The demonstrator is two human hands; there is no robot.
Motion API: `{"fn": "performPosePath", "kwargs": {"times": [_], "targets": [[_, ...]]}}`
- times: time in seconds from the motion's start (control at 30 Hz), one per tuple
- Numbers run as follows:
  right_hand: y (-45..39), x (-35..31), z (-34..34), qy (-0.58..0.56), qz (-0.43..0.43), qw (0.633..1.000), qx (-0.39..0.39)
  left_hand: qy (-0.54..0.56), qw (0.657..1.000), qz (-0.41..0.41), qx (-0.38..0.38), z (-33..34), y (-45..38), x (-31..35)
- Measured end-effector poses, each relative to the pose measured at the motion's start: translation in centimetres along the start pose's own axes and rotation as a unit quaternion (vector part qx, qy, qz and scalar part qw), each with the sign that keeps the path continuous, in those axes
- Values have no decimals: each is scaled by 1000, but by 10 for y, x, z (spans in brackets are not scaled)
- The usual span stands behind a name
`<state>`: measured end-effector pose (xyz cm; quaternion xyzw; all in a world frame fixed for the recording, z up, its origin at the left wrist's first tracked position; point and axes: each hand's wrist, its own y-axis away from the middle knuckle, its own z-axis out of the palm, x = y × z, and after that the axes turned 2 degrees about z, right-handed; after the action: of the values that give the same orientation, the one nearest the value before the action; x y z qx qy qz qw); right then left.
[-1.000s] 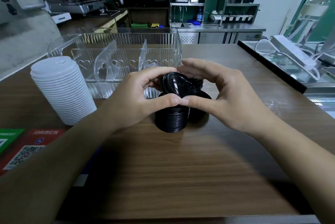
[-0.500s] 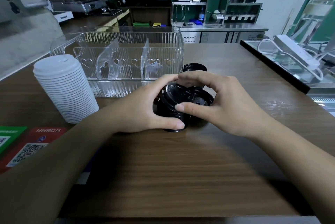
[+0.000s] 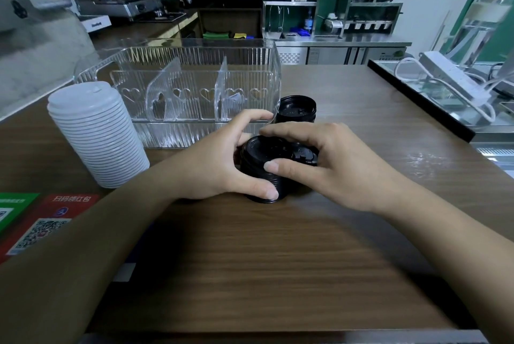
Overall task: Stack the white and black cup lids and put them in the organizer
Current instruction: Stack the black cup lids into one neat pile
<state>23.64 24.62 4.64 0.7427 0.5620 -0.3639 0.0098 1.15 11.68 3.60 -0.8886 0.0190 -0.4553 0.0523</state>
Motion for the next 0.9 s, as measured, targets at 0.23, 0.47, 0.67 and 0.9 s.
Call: {"fn": "performPosePath", "kwargs": {"times": [0.23,0.47,0.67,0.9], "targets": [[0,-6,4,8,24,999,23,-13,1000,-9,4,1,1,2],[-1,-7,8,-8,35,999,37,13,1000,15,1,3,0,0],[-1,-5,3,5,3,1000,14,-2,1000,24,5,3,1,4],[0,6,-17,63,-22,997,34,1,1000,15,6,0,0,3]]}}
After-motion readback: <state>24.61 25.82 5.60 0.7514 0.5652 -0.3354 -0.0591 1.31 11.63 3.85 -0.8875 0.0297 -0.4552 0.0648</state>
